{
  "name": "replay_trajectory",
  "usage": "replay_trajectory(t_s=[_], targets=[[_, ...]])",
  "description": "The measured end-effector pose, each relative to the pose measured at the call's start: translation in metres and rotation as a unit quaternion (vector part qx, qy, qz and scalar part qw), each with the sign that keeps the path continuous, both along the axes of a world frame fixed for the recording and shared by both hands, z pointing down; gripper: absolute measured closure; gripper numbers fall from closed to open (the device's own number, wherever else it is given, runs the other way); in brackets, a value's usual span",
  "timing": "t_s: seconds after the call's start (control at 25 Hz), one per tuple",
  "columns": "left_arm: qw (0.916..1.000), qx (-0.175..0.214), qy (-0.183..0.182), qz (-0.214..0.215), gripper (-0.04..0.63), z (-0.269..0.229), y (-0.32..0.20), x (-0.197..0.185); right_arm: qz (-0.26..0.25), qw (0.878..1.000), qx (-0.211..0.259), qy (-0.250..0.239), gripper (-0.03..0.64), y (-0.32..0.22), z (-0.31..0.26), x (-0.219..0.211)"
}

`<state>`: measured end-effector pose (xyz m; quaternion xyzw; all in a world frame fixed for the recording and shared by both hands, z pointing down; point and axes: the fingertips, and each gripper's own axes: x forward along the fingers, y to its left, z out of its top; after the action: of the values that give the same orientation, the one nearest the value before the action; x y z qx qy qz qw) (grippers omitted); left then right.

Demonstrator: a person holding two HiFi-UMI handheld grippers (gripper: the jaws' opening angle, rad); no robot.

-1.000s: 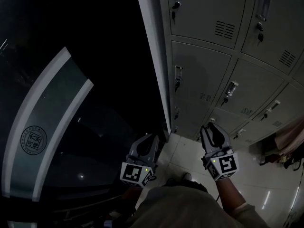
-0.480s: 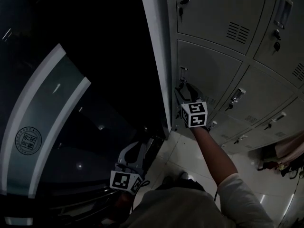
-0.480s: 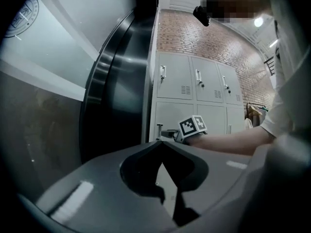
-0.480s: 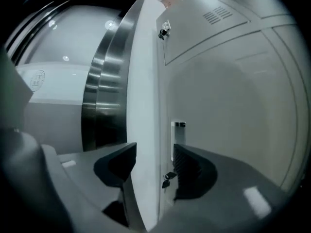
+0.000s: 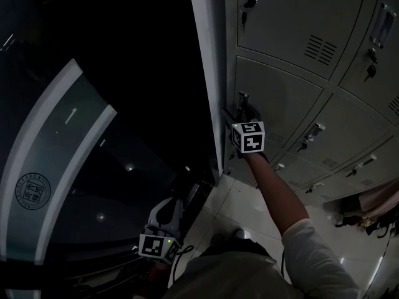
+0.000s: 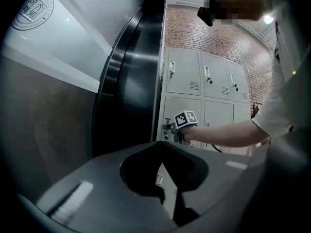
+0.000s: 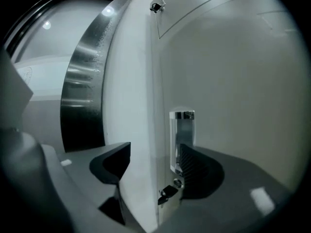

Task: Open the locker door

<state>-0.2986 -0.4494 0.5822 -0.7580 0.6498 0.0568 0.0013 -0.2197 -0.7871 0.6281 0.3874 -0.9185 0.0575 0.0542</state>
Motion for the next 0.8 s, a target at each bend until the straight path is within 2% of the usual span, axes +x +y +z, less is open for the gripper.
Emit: replay_trajectory(t_s=[0.16, 0.48, 0.8], targets=[[1.0, -0.003, 0.0, 0.0, 0.534, -0.001, -0.001, -0.002, 0.002, 1.0, -0.005, 0.015, 0.317, -0.007, 0.008, -0.011], [0.9999, -0.012, 0.004, -0.002, 0.534, 0.008, -0.005, -0.005, 0.001, 1.0, -0.006, 0.007, 0.322, 0.003, 0.003, -0.013], [0.9996, -0.008, 0.003, 0.028, 0.534, -0.004, -0.019, 0.012, -0.026, 0.999, 0.029, -0.007, 0.327, 0.112, -0.011, 0.003]])
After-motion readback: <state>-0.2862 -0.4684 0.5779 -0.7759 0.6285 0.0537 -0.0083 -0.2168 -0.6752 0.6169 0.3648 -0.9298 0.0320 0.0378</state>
